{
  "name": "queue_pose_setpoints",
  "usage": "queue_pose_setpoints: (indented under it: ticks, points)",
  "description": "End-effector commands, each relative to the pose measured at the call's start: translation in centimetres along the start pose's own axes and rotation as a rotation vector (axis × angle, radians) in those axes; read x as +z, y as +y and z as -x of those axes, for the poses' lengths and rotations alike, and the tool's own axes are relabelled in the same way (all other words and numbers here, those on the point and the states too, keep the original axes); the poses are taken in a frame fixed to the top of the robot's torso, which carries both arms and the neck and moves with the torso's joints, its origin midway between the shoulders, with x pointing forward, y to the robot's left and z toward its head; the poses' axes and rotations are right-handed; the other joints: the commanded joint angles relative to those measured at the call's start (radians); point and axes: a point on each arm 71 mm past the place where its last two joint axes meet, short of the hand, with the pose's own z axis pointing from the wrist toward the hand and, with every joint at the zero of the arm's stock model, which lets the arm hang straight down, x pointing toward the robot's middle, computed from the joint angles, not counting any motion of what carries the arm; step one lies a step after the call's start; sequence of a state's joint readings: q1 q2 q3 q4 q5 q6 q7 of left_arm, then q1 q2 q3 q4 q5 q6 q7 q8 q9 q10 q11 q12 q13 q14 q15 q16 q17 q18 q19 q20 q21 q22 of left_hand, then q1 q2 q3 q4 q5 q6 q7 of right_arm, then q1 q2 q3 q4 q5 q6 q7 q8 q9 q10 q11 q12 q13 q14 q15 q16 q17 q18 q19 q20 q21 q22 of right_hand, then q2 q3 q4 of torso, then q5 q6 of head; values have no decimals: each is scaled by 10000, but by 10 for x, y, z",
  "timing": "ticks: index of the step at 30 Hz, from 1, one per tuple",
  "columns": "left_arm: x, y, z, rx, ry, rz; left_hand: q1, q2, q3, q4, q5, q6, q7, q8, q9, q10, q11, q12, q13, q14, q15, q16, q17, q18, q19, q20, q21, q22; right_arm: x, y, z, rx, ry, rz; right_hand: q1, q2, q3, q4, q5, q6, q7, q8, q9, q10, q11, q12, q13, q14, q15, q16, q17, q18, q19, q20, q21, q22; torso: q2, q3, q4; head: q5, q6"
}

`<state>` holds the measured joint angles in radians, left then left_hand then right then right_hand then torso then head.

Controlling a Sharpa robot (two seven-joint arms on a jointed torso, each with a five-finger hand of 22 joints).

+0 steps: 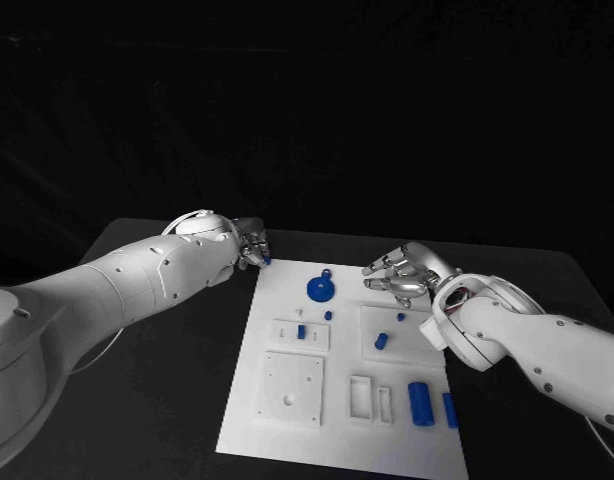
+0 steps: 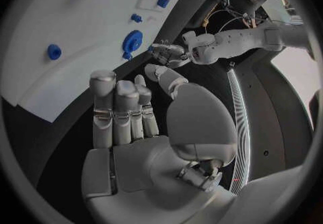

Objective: Assemble the parts on the task board

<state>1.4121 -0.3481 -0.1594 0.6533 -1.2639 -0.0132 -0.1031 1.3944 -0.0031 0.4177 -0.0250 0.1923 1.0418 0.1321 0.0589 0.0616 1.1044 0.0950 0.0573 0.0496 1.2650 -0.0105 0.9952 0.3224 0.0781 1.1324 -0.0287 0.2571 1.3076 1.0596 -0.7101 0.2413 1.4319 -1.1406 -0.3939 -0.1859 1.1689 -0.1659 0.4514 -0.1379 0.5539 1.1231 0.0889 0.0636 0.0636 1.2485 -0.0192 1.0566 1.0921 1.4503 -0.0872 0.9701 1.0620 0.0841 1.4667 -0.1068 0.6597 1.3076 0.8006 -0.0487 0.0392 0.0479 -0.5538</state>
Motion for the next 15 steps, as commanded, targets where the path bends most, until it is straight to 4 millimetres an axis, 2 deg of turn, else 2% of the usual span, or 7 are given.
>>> queue_pose_setpoints:
  ticks: [1,15]
  points:
    - [0,-3,-18,-106,763,-275,-87,32,-19,62,32,145,-14,36,12,124,-8,9,72,86,24,53,-3,136,-33,16,28,221,0,1,0,-73,-22,118,-75,51,7,13,58,-37,18,-17,-9,-71,4,37,-4,-21,28,-25,6,86,310,44,-22,761,0,-4,2,-7,5]
    - [-4,5,-4,-1049,-1066,-817,-134,-42,-136,331,99,347,-77,34,14,406,-48,9,74,382,20,172,9,174,447,16,-354,194,-1,0,2,-75,-138,118,-75,51,7,13,58,-37,18,-17,-9,-71,4,37,-4,-21,28,-25,6,86,310,44,-22,761,-7,-21,12,8,46]
